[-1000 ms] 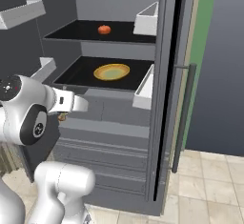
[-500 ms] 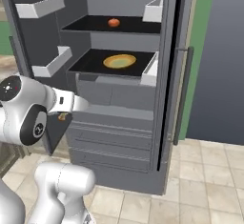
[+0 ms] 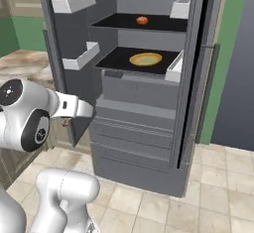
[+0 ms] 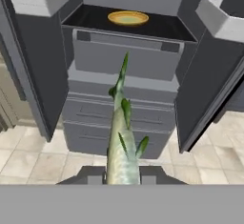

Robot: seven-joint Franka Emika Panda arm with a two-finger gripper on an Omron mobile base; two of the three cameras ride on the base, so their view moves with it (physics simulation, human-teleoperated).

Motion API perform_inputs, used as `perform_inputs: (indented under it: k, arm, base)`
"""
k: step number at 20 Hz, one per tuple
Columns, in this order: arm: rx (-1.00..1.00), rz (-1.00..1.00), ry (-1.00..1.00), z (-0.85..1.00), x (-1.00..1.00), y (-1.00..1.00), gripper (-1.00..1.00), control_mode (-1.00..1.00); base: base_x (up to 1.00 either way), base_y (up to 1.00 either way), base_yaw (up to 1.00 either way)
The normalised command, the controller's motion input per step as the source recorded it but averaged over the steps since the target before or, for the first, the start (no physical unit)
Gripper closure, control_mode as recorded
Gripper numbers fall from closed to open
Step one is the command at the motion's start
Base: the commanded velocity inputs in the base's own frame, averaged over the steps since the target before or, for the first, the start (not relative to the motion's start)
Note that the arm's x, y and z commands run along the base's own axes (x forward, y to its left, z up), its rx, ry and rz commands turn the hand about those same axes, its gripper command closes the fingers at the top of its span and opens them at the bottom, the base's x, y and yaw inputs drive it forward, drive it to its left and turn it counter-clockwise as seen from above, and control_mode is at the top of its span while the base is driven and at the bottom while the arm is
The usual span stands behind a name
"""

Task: Transport the fish from the fridge to the microwave and turn on the microwave.

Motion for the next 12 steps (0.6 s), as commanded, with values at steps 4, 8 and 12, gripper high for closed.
perform_inputs:
  k: [4, 8, 12]
  arm:
    - [0.0, 0.0, 0.0, 0.0, 0.0, 0.0, 1.0, 1.0]
    - [0.0, 0.0, 0.0, 0.0, 0.0, 0.0, 1.0, 1.0]
    - [0.0, 0.0, 0.0, 0.0, 0.0, 0.0, 1.0, 1.0]
  base:
    - [-0.44, 0.09, 0.66]
    - [-0.26, 0.06, 0.89]
    - [-0.17, 0.06, 0.95]
